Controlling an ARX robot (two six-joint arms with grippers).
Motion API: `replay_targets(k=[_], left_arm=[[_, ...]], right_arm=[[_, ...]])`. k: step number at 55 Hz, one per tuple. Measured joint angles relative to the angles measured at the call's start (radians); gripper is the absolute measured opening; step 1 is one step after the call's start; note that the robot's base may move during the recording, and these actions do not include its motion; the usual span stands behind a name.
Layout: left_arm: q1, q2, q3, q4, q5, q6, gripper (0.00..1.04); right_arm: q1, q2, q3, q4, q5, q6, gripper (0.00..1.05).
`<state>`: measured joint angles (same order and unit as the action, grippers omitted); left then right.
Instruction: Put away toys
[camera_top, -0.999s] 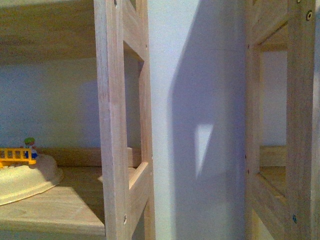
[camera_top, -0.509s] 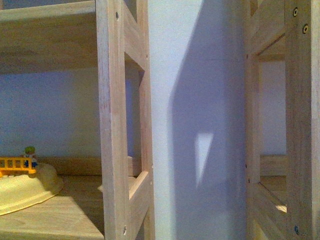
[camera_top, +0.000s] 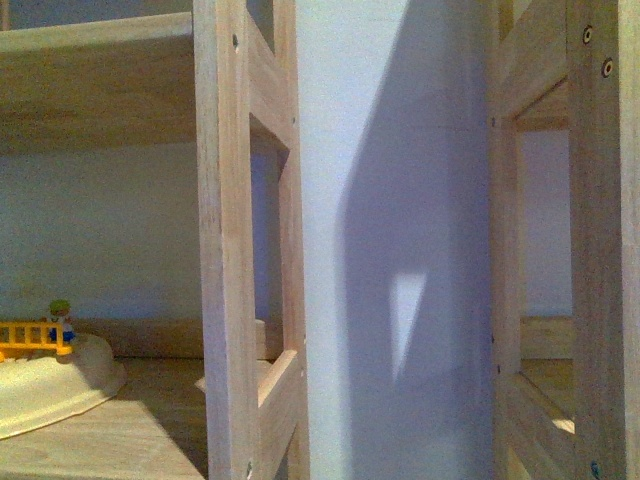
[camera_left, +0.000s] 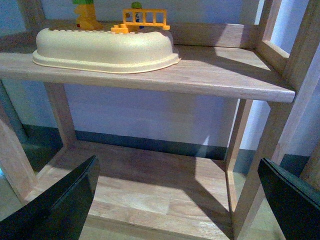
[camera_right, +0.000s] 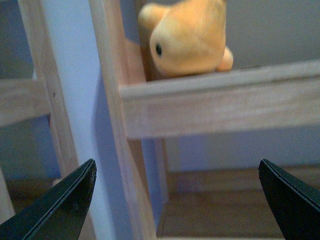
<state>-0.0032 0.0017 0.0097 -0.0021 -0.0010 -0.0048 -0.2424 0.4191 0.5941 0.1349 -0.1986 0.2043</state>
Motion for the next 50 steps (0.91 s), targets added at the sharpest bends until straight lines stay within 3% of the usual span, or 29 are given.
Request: replay_targets(k=[16, 22, 27, 33, 47, 50], left_arm=[[0.000, 0.000, 0.000, 0.000, 0.000, 0.000, 0.98], [0.000, 0.000, 0.000, 0.000, 0.000, 0.000, 0.98], [0.000, 0.000, 0.000, 0.000, 0.000, 0.000, 0.98], [0.000, 0.000, 0.000, 0.000, 0.000, 0.000, 0.98], [0.000, 0.000, 0.000, 0.000, 0.000, 0.000, 0.98], [0.000, 0.000, 0.000, 0.000, 0.000, 0.000, 0.98]], right_arm=[[0.002, -0.006, -0.003, -0.024, -0.007, -0.023, 0.97], [0.039, -0.035, 0.001, -0.311, 0.004, -0.134, 0.75], [0.074, -0.076, -0.080, -0.302, 0.038, -0.166, 0.62], [0.194, -0.128, -0.169, -0.272, 0.179, -0.180, 0.44], [0.237, -0.214, -0.319, -0.213, 0.195, -0.196, 0.05], [0.238, -0.228, -0.344, -0.204, 0.195, -0.199, 0.04]])
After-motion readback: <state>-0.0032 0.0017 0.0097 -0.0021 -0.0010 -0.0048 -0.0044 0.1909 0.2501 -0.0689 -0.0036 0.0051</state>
